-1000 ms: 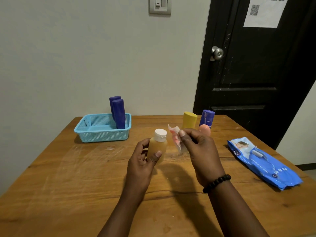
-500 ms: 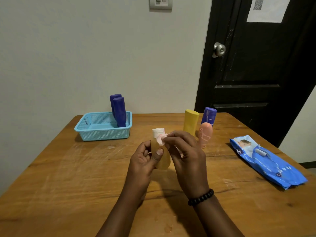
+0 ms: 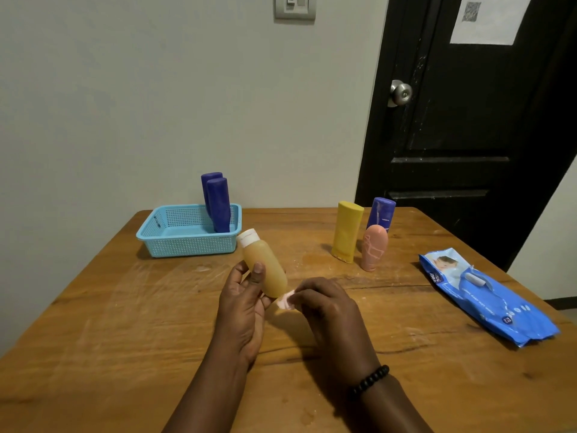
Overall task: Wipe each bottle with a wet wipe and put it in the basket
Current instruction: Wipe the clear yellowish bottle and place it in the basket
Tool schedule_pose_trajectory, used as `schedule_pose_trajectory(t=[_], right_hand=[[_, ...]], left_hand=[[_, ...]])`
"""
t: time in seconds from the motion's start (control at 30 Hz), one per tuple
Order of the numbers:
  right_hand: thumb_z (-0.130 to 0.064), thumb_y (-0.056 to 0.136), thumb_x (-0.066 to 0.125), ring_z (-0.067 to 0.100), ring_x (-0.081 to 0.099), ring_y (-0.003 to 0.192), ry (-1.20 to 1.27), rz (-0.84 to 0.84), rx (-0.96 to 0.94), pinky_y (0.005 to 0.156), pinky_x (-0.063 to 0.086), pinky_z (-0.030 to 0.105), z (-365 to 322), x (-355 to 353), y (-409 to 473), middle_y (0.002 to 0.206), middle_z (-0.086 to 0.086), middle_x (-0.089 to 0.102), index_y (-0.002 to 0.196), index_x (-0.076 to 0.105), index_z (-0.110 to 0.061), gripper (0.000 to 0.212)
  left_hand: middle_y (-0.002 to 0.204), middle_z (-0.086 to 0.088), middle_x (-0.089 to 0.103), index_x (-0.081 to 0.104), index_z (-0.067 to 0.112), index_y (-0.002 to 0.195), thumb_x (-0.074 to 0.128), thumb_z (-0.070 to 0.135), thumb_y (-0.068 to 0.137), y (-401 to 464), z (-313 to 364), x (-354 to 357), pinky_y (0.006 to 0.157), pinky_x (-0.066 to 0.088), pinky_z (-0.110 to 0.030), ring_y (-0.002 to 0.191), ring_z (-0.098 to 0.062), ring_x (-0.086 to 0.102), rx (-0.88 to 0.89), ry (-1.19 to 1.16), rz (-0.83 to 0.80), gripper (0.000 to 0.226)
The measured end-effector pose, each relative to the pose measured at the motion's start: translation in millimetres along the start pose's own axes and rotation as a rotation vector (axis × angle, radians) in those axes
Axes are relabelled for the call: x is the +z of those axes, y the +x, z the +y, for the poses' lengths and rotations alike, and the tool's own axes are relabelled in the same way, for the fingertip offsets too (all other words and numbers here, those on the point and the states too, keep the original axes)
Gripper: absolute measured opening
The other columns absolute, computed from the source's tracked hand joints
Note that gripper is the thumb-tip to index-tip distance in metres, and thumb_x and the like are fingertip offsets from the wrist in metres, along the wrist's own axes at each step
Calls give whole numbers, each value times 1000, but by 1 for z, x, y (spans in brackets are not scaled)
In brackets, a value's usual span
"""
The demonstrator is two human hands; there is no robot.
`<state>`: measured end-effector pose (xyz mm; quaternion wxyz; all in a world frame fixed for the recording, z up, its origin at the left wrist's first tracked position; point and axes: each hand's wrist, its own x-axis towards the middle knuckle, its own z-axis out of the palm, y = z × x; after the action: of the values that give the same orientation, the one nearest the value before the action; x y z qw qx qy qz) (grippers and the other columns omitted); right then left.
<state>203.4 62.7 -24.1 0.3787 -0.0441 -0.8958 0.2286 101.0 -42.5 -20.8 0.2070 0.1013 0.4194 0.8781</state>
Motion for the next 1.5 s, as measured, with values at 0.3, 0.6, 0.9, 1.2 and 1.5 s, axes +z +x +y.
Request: schedule_pose_trajectory(t=[0.3,0.6,0.9,1.2,1.5], right_hand=[[-14,88,67,1,61,99,330,201,222,81,51,15,-17,-22,36,101,-14,66,99,71,-23,14],[-13,87,68,0,58,101,236,80,202,83,54,20,-18,-12,36,104,-11,64,101,70,-20,15],[-7,86,68,0,56,98,103,92,168,80,49,10,-27,-15,61,110,-7,64,104,71,-19,21],[-6,84,71,-3,59,96,172,-108,53,80,46,8,-19,-14,11,102,-11,67,97,73,-19,18],[-11,88,68,-1,60,99,230,205,191,81,46,9,-14,-38,27,101,-14,67,101,70,-23,17]], left_hand=[[122,-21,67,59,9,130,56,26,93,-8,6,7,102,48,-46,112,-27,65,-81,-36,-126,41],[110,-16,70,59,4,125,49,28,98,-14,10,11,85,57,-37,96,-20,69,-204,-152,-174,37],[98,-13,75,61,5,120,49,24,93,-19,13,16,68,60,-30,86,-18,74,-147,-158,-230,36],[124,-24,66,54,-3,130,48,26,93,-2,10,3,87,59,-40,114,-34,67,-147,-254,-119,46],[124,22,58,56,34,132,75,36,83,-7,-9,3,97,52,-29,113,5,55,442,904,55,52]])
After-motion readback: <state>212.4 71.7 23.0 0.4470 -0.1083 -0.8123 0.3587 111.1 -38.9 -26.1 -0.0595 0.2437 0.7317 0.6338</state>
